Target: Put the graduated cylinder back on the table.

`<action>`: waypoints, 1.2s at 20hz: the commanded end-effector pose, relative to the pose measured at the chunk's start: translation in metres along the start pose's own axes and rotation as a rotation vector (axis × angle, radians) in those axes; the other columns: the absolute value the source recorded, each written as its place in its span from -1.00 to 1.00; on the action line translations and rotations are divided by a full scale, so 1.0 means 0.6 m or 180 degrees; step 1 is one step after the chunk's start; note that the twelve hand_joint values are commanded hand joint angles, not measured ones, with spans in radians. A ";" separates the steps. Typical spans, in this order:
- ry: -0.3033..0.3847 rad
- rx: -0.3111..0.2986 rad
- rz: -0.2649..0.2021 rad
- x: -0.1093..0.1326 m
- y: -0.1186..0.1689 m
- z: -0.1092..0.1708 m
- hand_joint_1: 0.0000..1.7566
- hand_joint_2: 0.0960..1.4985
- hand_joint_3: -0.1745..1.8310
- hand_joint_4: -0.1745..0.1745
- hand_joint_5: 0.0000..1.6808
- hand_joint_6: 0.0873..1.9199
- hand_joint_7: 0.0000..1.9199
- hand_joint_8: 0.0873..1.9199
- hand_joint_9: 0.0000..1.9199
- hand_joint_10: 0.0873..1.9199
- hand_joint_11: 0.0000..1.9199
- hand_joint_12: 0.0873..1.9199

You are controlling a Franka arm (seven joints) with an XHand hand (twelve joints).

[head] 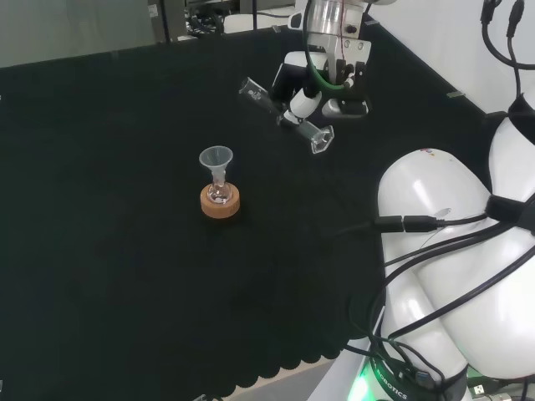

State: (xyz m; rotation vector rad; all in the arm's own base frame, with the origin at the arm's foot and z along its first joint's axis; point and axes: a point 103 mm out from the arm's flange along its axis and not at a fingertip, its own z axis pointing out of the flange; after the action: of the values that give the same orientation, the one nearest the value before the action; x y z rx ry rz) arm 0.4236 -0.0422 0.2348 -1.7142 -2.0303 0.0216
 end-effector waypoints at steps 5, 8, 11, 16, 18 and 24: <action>0.0260 -0.0202 -0.0247 -0.003 0.003 0.002 0.61 0.23 -0.83 -1.00 0.54 -0.60 0.28 -0.41 0.62 -1.00 0.30 -0.32; 0.0420 -0.0241 -0.0315 -0.009 0.011 0.009 0.61 0.23 -0.83 -1.00 0.54 -0.60 0.28 -0.41 0.62 -1.00 0.30 -0.32; 0.0593 -0.0274 -0.0389 -0.016 0.023 0.018 0.61 0.23 -0.83 -1.00 0.54 -0.60 0.28 -0.41 0.62 -1.00 0.30 -0.32; 0.0888 -0.0329 -0.0514 -0.036 0.051 0.035 0.61 0.23 -0.83 -1.00 0.54 -0.60 0.28 -0.41 0.62 -1.00 0.30 -0.32; 0.1019 -0.0374 -0.0546 -0.047 0.064 0.040 0.61 0.23 -0.83 -1.00 0.54 -0.60 0.28 -0.41 0.62 -1.00 0.30 -0.32; 0.1210 -0.0446 -0.0658 -0.067 0.101 0.052 0.61 0.23 -0.83 -1.00 0.54 -0.60 0.28 -0.41 0.62 -1.00 0.30 -0.32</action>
State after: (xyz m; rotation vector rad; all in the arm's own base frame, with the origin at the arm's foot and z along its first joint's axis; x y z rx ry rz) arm 0.4507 -0.0520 0.1965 -1.5073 -1.9496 -0.3944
